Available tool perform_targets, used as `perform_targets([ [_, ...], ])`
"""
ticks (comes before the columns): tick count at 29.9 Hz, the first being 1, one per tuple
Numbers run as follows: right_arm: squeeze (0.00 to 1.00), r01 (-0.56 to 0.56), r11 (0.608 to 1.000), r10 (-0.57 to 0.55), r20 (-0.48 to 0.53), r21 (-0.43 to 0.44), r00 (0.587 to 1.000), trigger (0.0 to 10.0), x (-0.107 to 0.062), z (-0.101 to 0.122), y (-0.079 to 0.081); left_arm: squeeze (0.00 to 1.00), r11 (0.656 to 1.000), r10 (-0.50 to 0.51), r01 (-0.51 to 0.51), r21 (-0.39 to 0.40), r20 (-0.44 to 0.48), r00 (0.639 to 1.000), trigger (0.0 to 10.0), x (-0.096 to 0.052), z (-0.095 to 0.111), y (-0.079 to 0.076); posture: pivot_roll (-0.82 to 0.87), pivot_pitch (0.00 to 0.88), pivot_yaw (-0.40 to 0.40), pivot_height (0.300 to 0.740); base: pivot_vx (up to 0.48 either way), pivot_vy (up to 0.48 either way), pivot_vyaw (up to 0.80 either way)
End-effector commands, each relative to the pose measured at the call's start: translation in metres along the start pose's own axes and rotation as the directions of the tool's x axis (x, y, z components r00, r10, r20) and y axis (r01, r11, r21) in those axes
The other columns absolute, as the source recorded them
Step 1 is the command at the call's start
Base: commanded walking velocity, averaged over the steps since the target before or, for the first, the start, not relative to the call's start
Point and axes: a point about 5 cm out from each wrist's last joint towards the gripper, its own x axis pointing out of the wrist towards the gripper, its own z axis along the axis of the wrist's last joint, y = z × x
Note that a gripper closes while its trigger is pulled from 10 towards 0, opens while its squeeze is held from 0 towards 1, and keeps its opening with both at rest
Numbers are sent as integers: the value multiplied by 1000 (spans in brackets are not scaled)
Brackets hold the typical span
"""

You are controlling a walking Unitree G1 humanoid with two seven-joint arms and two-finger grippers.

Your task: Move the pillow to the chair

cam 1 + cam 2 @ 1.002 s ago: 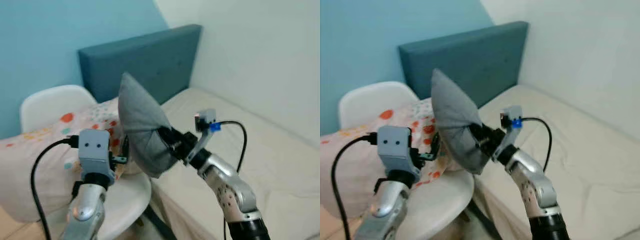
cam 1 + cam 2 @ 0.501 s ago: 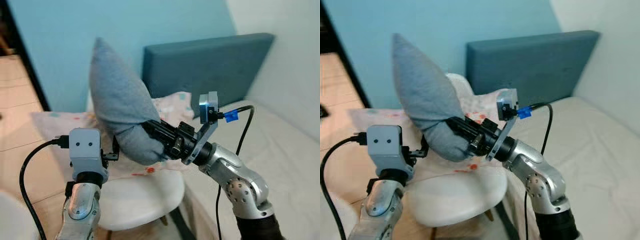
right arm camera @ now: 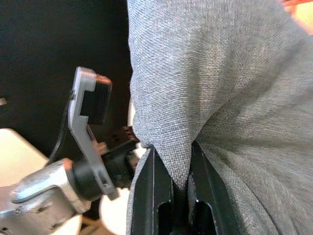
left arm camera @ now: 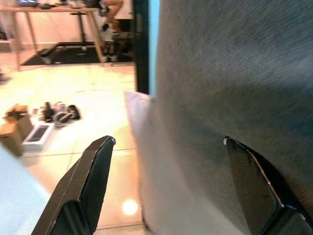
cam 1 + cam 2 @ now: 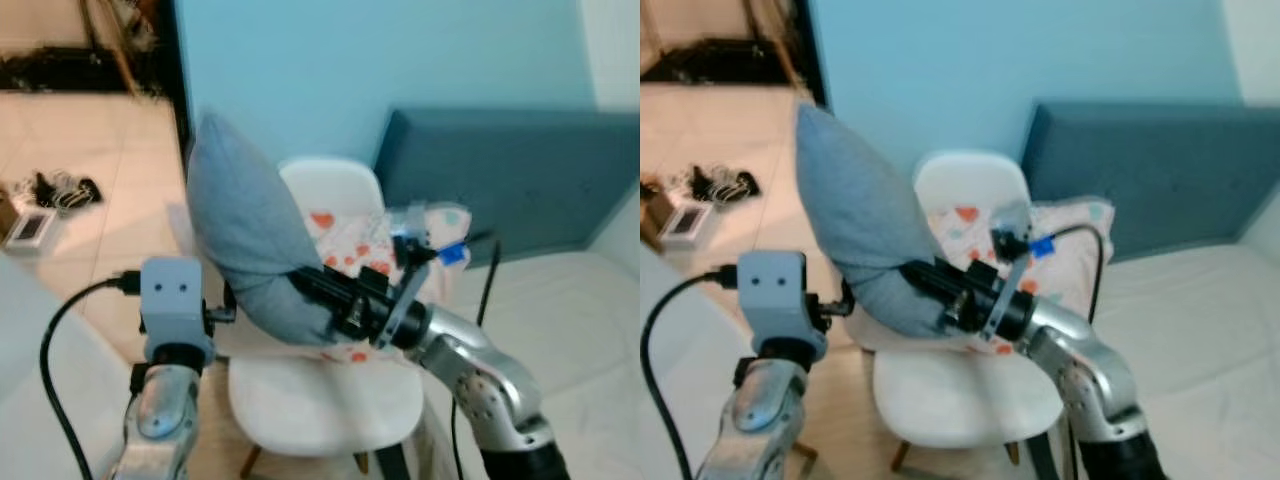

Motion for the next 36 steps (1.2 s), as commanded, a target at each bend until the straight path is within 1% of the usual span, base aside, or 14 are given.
perform_targets([
  [1,0,-24,1000,25,-29,19,999,0,0,-10,3,0,999,-50,50,-8,53,997,10000,0,10,-12,36,0,-127,740,0,0,800],
  [4,0,-15,999,17,-49,39,999,0,-2,-18,3,0,998,-57,57,4,59,997,10000,1,11,-13,36,0,-127,740,0,0,800],
  [11,0,-38,998,39,-28,49,999,0,-2,-18,3,0,997,-70,69,17,65,995,10000,1,11,-14,33,0,-126,740,0,0,800],
  [15,0,-69,995,69,3,70,998,0,-1,-15,6,0,997,-73,72,20,66,995,10000,2,11,-15,34,0,-128,740,0,0,800],
  [17,0,-104,989,99,50,101,994,0,0,-8,9,0,997,-73,71,22,66,995,10000,1,10,-15,40,0,-127,740,0,0,800],
  [20,0,-120,987,114,63,108,991,0,0,-6,11,0,997,-73,71,23,65,995,10000,1,10,-15,40,0,-127,740,0,0,800],
  [24,0,-187,974,173,117,129,978,0,1,5,17,0,997,-77,75,27,64,995,10000,1,10,-14,41,0,-120,740,0,0,800],
  [26,0,-192,973,176,124,130,977,0,2,6,17,0,997,-78,77,28,63,995,10000,0,9,-14,41,0,-120,740,0,0,800],
  [28,0,-189,974,174,121,128,977,0,2,6,16,0,997,-80,78,29,63,995,10000,0,9,-14,40,0,-117,740,0,0,800],
  [30,0,-167,978,156,98,122,983,0,1,0,13,0,996,-82,80,33,64,995,10000,1,9,-14,42,0,-117,740,0,0,800],
  [36,0,-148,982,139,81,118,987,0,1,-4,12,0,996,-82,79,37,70,994,10000,2,10,-14,44,0,-115,740,0,0,800],
])
